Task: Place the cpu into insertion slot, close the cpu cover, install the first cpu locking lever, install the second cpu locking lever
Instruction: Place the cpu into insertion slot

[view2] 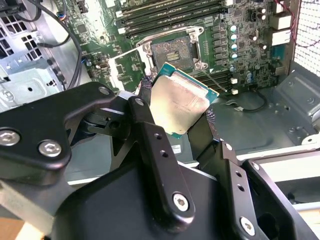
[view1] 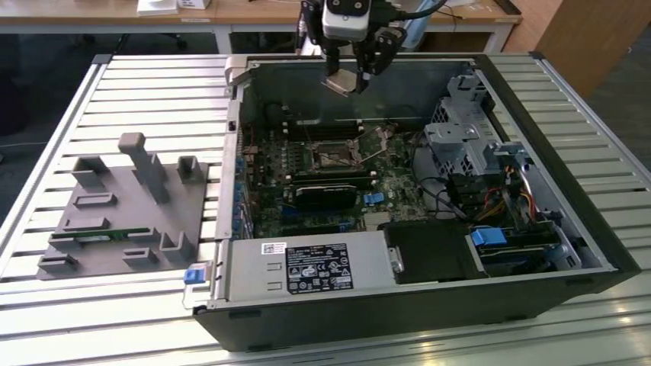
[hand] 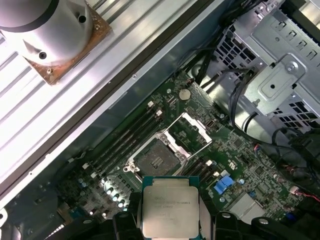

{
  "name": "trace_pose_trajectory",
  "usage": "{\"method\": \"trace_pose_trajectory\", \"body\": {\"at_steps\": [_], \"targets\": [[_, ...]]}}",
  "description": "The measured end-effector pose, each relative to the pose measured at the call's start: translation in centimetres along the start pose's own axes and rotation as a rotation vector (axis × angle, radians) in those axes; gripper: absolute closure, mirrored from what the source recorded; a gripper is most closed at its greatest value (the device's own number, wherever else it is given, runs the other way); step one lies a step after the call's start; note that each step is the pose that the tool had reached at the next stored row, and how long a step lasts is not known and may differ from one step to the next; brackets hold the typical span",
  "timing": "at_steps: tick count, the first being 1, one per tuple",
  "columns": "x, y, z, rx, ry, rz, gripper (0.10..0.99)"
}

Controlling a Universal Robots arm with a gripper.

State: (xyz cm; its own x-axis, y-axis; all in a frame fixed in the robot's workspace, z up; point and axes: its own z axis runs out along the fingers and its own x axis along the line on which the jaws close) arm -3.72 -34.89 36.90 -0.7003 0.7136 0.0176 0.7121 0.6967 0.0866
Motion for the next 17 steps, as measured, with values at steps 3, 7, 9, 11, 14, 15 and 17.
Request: {"method": "trace_pose_trajectory", "body": {"at_steps": [3,7,9,11,14,15,17], "targets": [[0.02,-0.02,0.02,0.0,-0.0013,0.015,0.545],[0.06,-0.06,0.05,-0.001,-0.0031,0.036,0.545],[0.06,-0.07,0.07,-0.001,-0.0039,0.045,0.545],[0.07,-0.08,0.08,-0.001,-0.0048,0.055,0.545],[0.09,-0.11,0.1,-0.001,-0.006,0.07,0.545],[0.1,-0.11,0.11,-0.001,-0.0065,0.075,0.545],[0.11,-0.13,0.13,-0.002,-0.0073,0.084,0.545]]}}
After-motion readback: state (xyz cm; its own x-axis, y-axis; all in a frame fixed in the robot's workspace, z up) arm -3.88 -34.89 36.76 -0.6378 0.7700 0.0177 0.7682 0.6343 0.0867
